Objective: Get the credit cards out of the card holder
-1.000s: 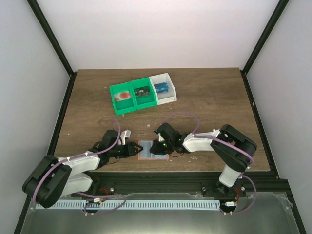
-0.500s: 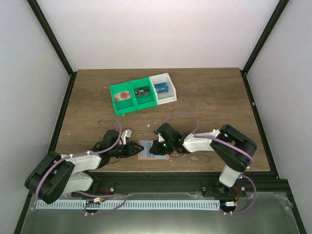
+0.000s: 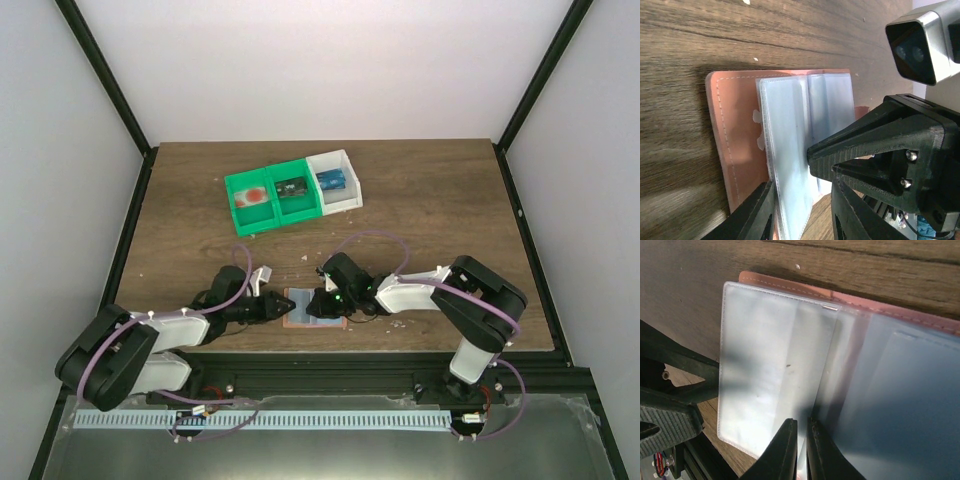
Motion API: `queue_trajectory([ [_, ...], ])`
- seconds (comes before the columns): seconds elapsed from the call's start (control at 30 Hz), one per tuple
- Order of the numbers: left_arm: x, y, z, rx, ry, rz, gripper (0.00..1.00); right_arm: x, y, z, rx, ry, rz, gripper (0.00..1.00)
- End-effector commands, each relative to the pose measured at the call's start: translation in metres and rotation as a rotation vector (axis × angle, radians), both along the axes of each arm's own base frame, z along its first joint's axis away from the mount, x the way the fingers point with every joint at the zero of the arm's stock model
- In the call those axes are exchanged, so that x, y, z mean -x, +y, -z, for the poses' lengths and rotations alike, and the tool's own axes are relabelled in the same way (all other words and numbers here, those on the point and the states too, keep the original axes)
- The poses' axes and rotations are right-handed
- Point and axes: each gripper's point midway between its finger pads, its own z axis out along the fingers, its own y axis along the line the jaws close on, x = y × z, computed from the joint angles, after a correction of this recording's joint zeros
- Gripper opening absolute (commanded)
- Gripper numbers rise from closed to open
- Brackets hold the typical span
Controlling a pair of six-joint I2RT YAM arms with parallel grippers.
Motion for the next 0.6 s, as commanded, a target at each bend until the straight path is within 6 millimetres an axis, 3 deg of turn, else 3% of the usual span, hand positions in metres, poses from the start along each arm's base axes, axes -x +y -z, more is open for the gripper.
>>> queue_trajectory([
  [0.0,0.002,-0.006,-0.010,0.049,-0.020,0.028,0.33,0.015,-0.007,0.016,0.050,0.050,-0.015,0.08],
  [0.33,0.002,-0.008,-0.016,0.058,-0.026,0.039,0.29,0.016,-0.004,0.016,0.040,0.058,-0.024,0.08],
  [0.57,0.000,-0.008,-0.026,0.065,-0.051,0.033,0.33,0.016,-0.004,0.016,0.041,0.063,-0.020,0.08],
])
